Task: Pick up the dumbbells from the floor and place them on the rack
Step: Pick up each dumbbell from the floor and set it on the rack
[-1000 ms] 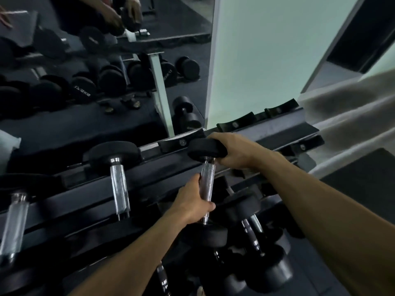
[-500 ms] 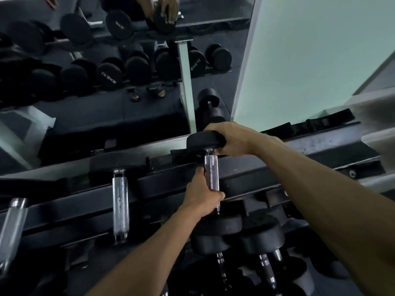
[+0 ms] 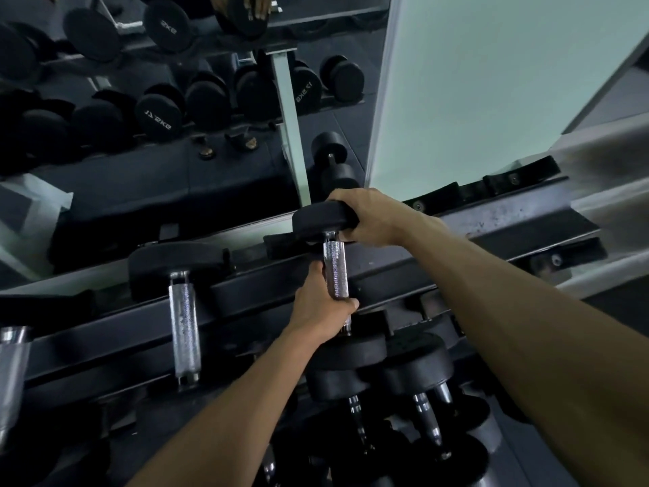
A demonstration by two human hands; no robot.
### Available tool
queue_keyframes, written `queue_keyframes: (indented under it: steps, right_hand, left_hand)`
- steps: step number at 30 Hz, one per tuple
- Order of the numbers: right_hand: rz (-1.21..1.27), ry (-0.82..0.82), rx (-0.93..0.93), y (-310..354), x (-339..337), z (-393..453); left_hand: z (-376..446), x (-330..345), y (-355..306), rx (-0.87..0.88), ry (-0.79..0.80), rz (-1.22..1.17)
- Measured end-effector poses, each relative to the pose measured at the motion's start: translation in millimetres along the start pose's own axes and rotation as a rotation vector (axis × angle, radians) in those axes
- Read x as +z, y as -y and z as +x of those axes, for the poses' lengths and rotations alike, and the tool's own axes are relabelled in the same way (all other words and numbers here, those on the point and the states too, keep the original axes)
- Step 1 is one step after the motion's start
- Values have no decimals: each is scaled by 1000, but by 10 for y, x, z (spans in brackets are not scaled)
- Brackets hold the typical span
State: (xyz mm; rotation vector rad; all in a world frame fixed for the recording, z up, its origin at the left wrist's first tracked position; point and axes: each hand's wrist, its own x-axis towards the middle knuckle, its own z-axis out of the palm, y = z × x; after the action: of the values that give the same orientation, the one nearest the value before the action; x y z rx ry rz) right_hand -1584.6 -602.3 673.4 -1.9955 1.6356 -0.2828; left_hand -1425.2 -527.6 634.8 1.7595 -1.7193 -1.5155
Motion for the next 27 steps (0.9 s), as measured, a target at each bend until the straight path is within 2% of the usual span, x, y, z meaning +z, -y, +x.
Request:
queue_keyframes:
  steps: [11, 19, 23, 27]
  right_hand:
    - [-14, 38, -44, -1, -56, 116]
    - [-50, -47, 23, 29, -27, 49]
    - [-98, -95, 94, 43, 4, -138]
    - [-99, -119, 238, 79, 71, -539]
  left_hand:
    - [133, -5, 8, 27, -44, 6]
    - [68, -38, 9, 56, -1, -12]
    - [-33, -81, 29, 82, 10, 86]
    - [-233, -143, 119, 211, -26, 370]
